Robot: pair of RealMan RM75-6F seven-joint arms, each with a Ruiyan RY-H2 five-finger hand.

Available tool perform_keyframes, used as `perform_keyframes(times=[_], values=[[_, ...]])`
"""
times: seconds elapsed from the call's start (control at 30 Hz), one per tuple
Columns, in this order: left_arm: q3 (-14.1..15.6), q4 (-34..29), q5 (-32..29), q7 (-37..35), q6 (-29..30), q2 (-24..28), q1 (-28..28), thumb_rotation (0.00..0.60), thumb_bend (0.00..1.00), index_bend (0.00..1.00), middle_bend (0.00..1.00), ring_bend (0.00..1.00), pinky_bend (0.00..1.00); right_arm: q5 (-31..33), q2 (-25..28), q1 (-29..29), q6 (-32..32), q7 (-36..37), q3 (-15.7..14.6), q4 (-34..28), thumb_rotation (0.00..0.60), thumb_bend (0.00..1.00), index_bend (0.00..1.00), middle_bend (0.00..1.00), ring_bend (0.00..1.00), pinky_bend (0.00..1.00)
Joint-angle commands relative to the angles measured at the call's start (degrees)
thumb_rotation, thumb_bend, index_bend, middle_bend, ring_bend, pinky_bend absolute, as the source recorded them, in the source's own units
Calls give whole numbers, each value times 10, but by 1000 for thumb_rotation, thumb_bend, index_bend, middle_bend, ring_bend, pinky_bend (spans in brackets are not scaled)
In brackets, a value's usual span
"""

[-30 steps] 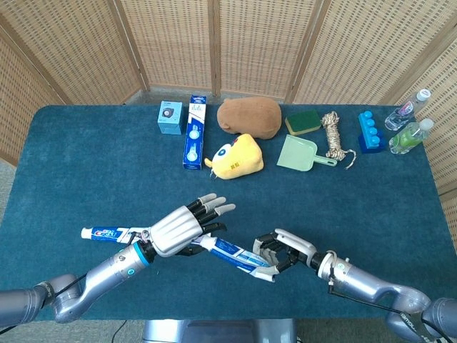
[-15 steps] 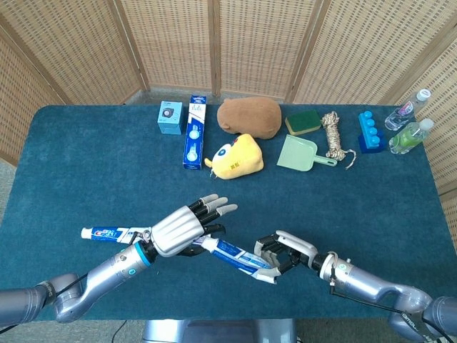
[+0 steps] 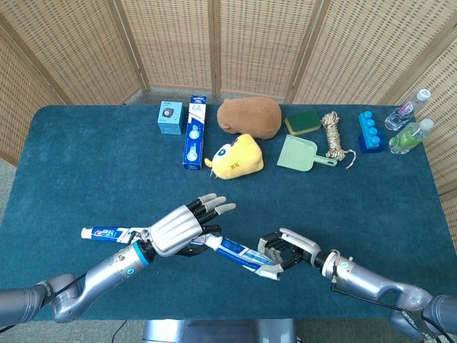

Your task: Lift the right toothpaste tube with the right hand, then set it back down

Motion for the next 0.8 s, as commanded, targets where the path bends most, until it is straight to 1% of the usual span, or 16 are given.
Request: perform_keyframes(times=[0.03,0.57,0.8], values=[[0,1,-1,1,0,0,0,600,317,457,53,0,90,1,-1,0,1,0,-1,1,600,611,897,739,747,731],[0,6,-13,0,-5,-2,-4,600,317,423,50,0,92,-15,-1,8,16,23,-12,2,600,611,897,743,752,734],[-3,10,-21,13,-7,-5,-6,600,318,471,54,0,94,-24,1,7,30,36,-20,5,600,613,897,746,756,735]])
